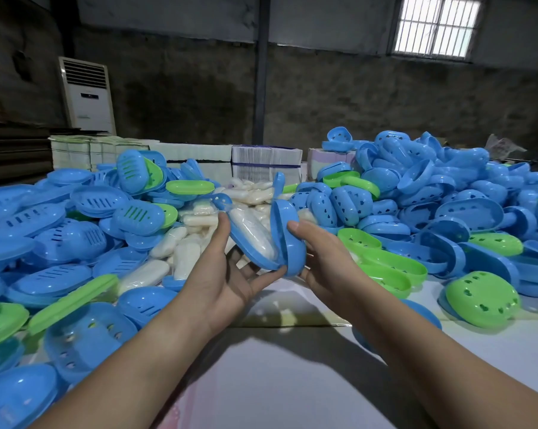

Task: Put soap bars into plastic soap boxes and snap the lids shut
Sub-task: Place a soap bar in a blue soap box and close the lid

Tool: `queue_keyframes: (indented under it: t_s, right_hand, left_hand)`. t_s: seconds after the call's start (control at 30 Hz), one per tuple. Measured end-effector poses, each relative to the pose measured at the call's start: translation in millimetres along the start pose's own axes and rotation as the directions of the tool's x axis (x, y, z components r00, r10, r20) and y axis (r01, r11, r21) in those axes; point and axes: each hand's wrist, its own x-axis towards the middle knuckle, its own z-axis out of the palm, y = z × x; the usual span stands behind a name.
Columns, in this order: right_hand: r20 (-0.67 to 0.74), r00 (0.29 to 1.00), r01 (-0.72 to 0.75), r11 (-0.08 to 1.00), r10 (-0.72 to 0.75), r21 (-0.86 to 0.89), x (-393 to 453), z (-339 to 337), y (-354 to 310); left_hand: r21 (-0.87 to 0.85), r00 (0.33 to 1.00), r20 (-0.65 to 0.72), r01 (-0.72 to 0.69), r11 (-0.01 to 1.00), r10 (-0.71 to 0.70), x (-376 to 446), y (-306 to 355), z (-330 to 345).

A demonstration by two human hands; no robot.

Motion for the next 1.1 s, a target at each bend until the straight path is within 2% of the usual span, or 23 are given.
queue_keyframes:
  t_s: [0.13, 0.23, 0.37, 0.63, 0.8, 1.1]
  right_hand:
    - [-0.011, 0.994, 0.103, 0.984, -0.105, -0.145, -2.9, 3.1, -1.6]
    - [-0.042, 0.98, 0.186, 0.966, -0.197, -0.18, -5.2, 6.0, -3.7]
    - [0.007, 0.961, 0.27, 0.935, -0.276, -0.23, -8.1, 9.2, -5.0]
    - [-0.044, 0.939, 0.315, 0.903, -0.341, -0.294, -11.5, 7.5, -16.0]
    - [-0.006, 0.953, 0.283, 0.899, -0.302, -0.335, -13.0, 12.3, -8.3]
    - [-0.001, 0.947, 0.294, 0.87, -0.32, -0.396, -14.6, 13.0, -6.8]
  left_hand:
    - [0.008, 0.999, -0.033, 0.011, 1.0, -0.011, -2.3, -0.4, 2.8]
    - [0.014, 1.0, -0.029, -0.006, 1.0, 0.007, -2.5, -1.2, 3.7]
    - [0.055, 0.998, -0.011, -0.068, 0.996, 0.069, -0.6, -3.0, 2.2]
    - [0.103, 0.994, -0.008, -0.11, 0.989, 0.111, -0.9, -3.7, 1.9]
    - [0.149, 0.993, 0.043, -0.111, 0.983, 0.106, -3.8, -8.8, 4.7]
    - [0.24, 0.988, 0.085, -0.147, 0.959, 0.13, -6.2, -7.3, 3.1]
